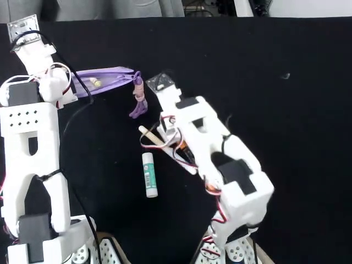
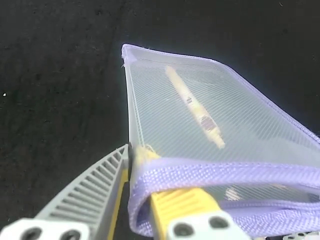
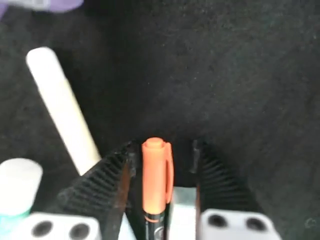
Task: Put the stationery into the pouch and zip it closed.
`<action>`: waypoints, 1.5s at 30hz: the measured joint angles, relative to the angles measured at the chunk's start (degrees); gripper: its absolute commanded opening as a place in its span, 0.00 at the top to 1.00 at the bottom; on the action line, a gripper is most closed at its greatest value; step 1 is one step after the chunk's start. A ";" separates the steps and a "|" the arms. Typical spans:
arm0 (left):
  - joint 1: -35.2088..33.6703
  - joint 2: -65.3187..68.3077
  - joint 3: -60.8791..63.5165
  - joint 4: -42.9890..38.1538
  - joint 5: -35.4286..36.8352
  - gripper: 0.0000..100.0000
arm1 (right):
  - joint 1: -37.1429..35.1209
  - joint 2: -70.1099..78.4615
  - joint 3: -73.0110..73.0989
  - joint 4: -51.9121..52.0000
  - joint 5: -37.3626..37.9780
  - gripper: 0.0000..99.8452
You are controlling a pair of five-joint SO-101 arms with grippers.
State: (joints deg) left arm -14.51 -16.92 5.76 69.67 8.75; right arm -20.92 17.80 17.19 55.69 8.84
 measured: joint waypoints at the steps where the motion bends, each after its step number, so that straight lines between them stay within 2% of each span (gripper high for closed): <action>1: 0.00 0.00 0.00 0.00 0.00 0.97 | 0.18 1.14 -1.67 1.05 0.00 0.99; 4: 0.00 0.00 0.00 0.00 0.00 0.97 | 1.49 4.31 -6.15 4.40 0.00 0.96; 9: 0.00 0.00 0.00 0.00 0.00 0.97 | 2.99 7.65 -10.99 8.09 0.00 0.99; 15: 0.00 0.00 0.00 0.00 0.00 0.97 | 4.57 7.38 -11.34 8.44 0.00 0.99; 19: 0.00 0.00 0.00 0.00 0.00 0.97 | 8.53 3.52 -10.73 8.79 -0.09 0.99; 27: 0.53 0.00 0.00 0.00 0.00 0.97 | 12.04 -16.09 0.62 1.93 0.00 0.99; 35: 6.15 0.00 0.00 0.00 -0.09 0.97 | 12.04 -40.26 10.02 -6.33 -0.09 0.99; 39: 8.35 0.00 -1.85 4.13 -0.09 0.97 | 12.04 -51.16 12.22 -9.85 -0.09 0.99; 45: 11.43 0.00 -3.16 6.86 -0.09 0.97 | 12.04 -66.81 14.51 -13.71 -5.98 0.99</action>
State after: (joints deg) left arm -3.08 -16.92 2.59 76.53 8.66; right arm -8.88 -49.01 31.69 41.98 2.86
